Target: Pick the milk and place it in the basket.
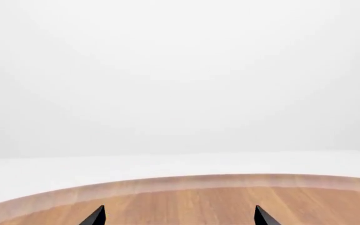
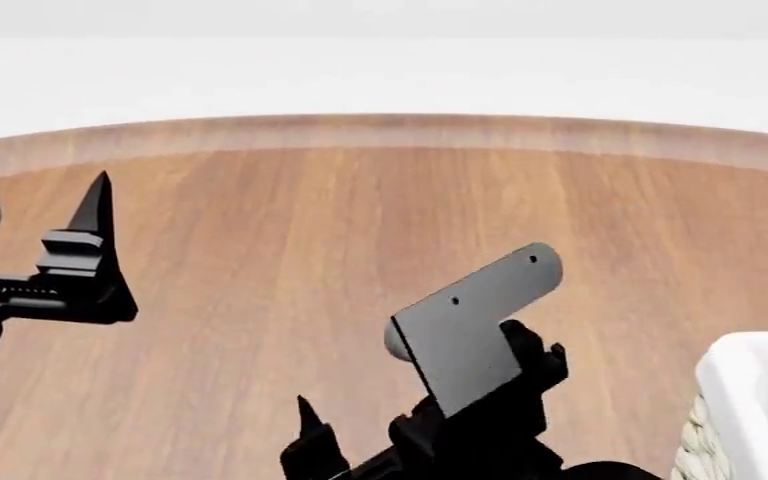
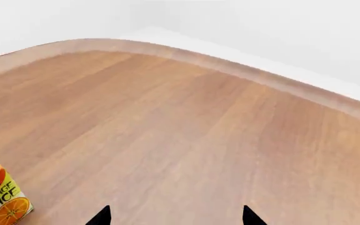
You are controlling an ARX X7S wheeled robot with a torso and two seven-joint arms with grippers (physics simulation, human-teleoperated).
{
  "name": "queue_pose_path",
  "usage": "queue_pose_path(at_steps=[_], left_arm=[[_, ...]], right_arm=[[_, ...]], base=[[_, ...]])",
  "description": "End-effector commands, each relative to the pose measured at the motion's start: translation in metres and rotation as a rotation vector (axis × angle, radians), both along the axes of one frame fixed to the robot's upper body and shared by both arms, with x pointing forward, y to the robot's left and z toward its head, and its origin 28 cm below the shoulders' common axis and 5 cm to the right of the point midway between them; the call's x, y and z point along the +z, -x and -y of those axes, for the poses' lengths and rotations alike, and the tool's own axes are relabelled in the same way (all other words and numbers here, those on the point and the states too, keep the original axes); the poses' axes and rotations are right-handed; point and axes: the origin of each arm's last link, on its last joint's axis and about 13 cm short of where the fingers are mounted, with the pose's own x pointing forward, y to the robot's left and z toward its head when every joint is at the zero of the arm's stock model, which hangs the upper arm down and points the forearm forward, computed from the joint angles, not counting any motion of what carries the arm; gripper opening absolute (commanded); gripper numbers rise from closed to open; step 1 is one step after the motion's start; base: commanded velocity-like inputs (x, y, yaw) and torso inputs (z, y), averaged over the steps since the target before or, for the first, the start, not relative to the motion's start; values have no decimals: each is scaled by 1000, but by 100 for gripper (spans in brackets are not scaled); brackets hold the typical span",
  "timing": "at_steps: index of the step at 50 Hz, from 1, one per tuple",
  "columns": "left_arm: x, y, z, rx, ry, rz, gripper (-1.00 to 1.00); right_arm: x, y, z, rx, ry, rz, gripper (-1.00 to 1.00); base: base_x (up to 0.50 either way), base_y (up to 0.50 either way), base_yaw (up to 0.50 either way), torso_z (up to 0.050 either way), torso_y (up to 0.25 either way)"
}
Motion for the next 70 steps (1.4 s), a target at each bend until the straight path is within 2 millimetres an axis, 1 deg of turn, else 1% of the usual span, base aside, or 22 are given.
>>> queue_pose_path(at_steps=[1,2,3,4,21,28,34,41,51,54,61,70], left_arm=[[1,-1,0,2,-2,3,100],[1,-1,0,2,-2,2,100],[-1,-1,0,1,-9,-1,100],[-1,-1,1,1,-10,-1,100],[1,-1,0,0,-9,1,100],[-1,-1,1,0,-12,-2,100],[-1,-2,-1,2,-12,-4,100],[-2,-2,0,0,-14,-7,100],[-3,-2,1,-2,-16,-7,100],[-3,-2,1,-3,-18,-7,100],[-3,-3,1,-3,-16,-7,100],[-3,-2,0,-3,-15,-8,100]], right_arm=[[-33,8,-2,443,130,-230,100],[-34,8,-2,442,139,-232,100],[-36,14,-10,623,245,-317,100],[-44,17,-15,659,278,-353,100],[-46,16,-15,647,290,-378,100],[-46,13,-18,656,289,-365,100],[-43,10,-19,644,295,-345,100],[-30,8,-21,622,274,-207,100],[-24,11,-22,623,269,-192,100],[-25,11,-22,625,267,-194,100],[-33,6,-23,635,252,-209,100],[-44,-7,-25,643,232,-216,100]], base=[[0,0,0,0,0],[0,0,0,0,0],[0,0,0,0,0],[0,0,0,0,0],[0,0,0,0,1],[0,0,0,0,0],[0,0,0,0,0],[0,0,0,0,0],[0,0,0,0,0],[0,0,0,0,0],[0,0,0,0,0],[0,0,0,0,0]])
